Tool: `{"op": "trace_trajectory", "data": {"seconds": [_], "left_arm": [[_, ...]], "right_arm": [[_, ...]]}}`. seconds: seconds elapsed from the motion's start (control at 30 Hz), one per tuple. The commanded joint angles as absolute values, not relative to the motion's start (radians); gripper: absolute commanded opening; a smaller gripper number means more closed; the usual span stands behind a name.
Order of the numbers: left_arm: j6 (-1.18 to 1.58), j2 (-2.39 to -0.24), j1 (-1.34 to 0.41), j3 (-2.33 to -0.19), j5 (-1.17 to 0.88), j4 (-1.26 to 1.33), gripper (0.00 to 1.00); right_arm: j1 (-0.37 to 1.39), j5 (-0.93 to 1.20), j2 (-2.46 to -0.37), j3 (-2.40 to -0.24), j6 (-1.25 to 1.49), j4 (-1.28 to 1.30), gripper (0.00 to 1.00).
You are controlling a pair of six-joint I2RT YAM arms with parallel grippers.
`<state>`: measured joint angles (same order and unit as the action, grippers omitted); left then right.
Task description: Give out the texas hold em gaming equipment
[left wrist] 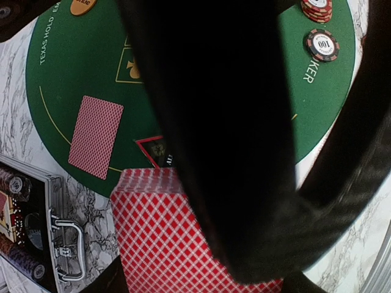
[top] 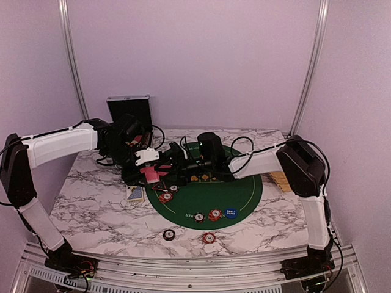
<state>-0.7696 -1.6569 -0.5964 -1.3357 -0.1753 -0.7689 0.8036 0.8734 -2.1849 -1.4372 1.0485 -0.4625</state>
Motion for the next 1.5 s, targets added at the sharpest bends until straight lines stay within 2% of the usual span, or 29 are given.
{"op": "trace_trajectory", "data": {"seconds": [0.0,0.6,0.8,1.47], "left_arm": [[-0.772,-1.658,-0.605,-1.376,-0.199,-0.776,0.02],[-0.775,-1.672,-0.629,-1.405,-0.204,-0.790,0.01],[-0.782,-1.669,-0.631,-1.406,-0.204,-0.799,0.01],[-0.793,-1.671,-0.630,-1.402,-0.186,-0.799,0.00]], "right_arm": [[0.821,0.892,-2.222,-1.497,1.083,-0.521,0.87],[0.853,0.915,-2.347,-1.656,1.127,-0.503,0.86],[0.843,0.871,-2.374,-1.681,1.076,-0.392,0.80],[0.775,0.838,-2.243,-1.511,0.985,-0.335,0.66]]}}
